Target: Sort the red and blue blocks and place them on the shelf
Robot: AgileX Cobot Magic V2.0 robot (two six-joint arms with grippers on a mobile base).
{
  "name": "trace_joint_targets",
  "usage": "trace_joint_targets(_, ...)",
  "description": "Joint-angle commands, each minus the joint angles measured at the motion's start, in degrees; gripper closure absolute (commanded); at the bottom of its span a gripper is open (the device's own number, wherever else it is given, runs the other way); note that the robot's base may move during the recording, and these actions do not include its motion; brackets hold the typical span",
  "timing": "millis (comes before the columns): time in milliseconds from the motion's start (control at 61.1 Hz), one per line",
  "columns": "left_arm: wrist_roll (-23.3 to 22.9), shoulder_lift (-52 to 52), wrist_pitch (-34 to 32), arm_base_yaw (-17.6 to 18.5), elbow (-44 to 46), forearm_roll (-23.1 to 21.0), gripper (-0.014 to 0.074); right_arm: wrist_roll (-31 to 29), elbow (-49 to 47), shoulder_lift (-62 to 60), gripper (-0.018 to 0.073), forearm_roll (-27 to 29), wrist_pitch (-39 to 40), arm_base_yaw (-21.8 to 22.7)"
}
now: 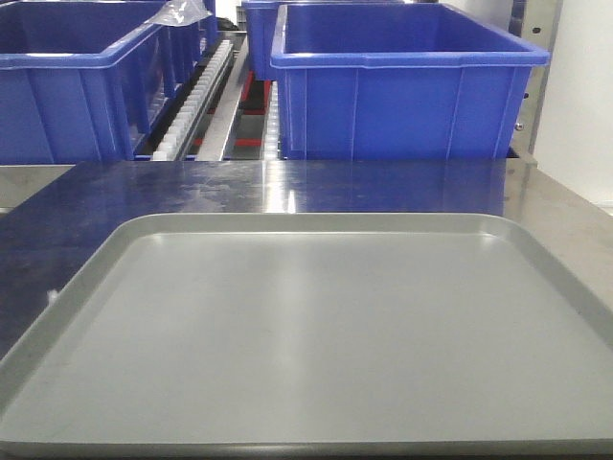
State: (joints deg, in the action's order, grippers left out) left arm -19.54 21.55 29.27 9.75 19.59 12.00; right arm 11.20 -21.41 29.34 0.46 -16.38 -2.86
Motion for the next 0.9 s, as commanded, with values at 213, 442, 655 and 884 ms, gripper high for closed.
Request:
trace_joint_targets(213,-0.53,0.22,-5.56,-0.12,1.17,1.64,0.0473,-0.07,-1.63,-0.03,0.0503,-0.76,5.57,0.25)
trace_joint_targets(442,-0.53,0.22,-5.56,-0.12,1.17,1.64,0.0473,-0.07,-1.63,-0.03,0.0503,-0.76,5.57,0.25)
trace_joint_targets(655,-0.53,0.22,-5.56,-0.12,1.17,1.64,0.0473,-0.07,-1.63,-0.03,0.0503,-0.76,5.57,0.25)
trace_joint_targets(884,-0.53,0.22,-5.56,-0.12,1.17,1.64,0.0473,-0.07,-1.63,-0.03,0.0503,-0.76,5.57,0.25)
